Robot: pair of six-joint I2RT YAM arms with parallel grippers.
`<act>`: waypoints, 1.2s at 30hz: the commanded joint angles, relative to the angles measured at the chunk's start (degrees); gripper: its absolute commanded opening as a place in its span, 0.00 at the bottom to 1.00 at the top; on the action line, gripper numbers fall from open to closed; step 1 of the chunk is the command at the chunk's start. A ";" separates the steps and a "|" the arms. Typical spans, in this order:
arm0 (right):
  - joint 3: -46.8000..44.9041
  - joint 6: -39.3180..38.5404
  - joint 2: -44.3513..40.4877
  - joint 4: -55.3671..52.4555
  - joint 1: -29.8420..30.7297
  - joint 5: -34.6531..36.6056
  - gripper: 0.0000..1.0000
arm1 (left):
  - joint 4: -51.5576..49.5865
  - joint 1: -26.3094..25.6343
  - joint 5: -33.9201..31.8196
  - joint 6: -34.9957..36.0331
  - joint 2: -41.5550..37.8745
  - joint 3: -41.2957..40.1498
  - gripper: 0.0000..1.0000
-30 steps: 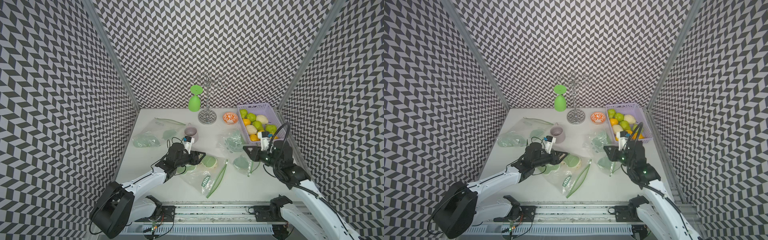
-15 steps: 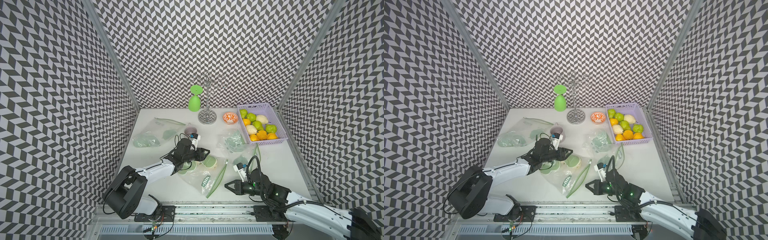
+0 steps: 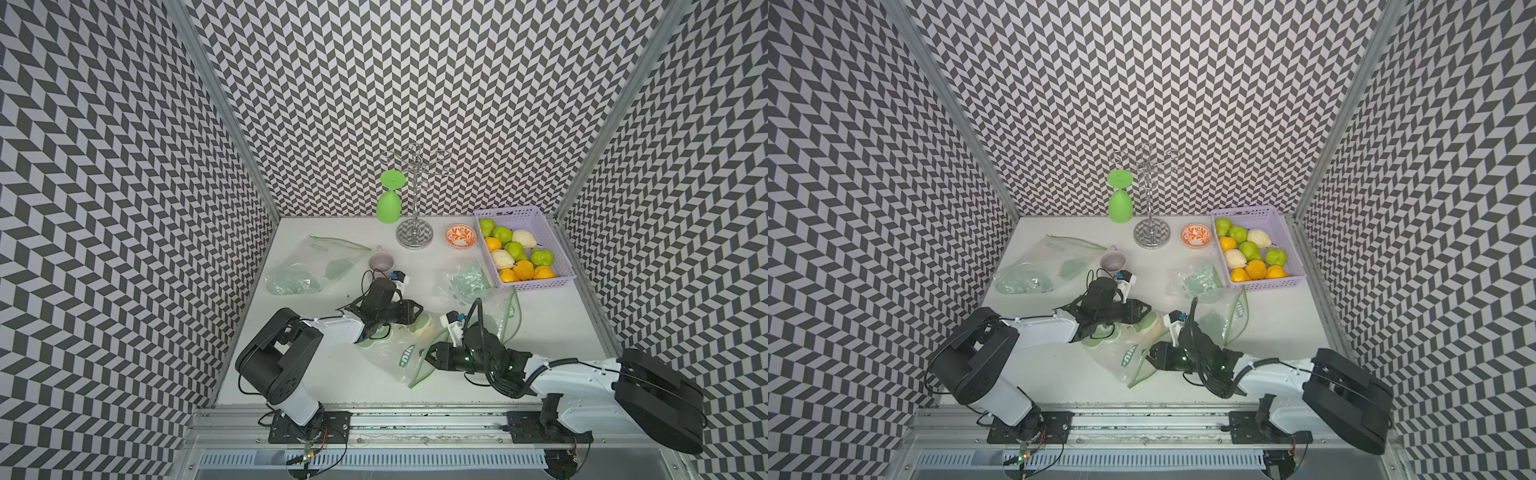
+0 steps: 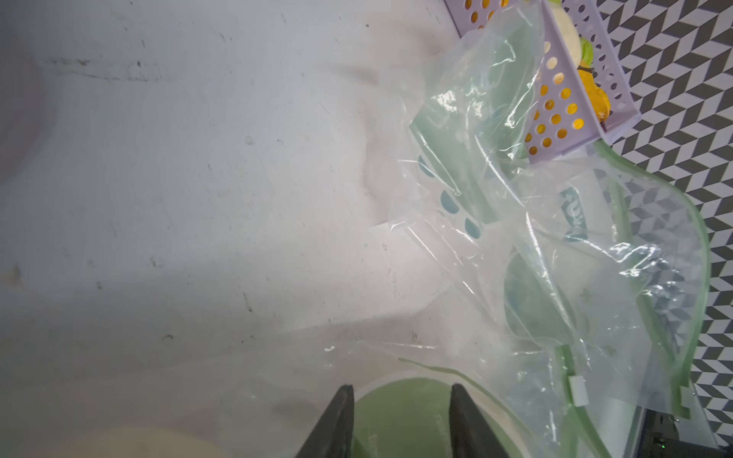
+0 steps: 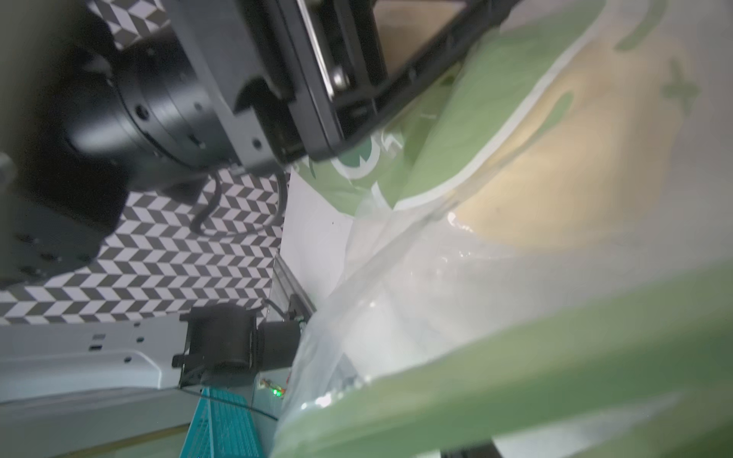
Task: Open the zip-top bag and take out the pear
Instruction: Pick up the pear from the zipper food storage bag.
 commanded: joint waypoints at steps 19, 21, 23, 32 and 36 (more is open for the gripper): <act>4.07 -2.12 12.80 9.04 -6.42 -0.79 0.82 | 4.84 -1.94 4.62 1.13 6.10 -2.26 0.34; 4.30 -1.95 14.14 9.73 -6.49 -1.02 0.83 | 6.01 -2.18 5.70 0.68 6.40 -2.81 0.34; 4.48 -1.81 15.00 10.71 -6.56 -1.02 0.84 | 6.20 -2.67 6.45 0.71 7.00 -2.95 0.33; 6.33 -3.53 15.14 9.69 -6.75 -4.27 0.73 | 6.28 -3.37 6.75 0.46 6.88 -3.87 0.32; 5.40 -5.27 10.91 4.77 -6.92 -5.01 0.51 | 5.00 -1.08 6.58 1.13 5.61 -3.93 0.32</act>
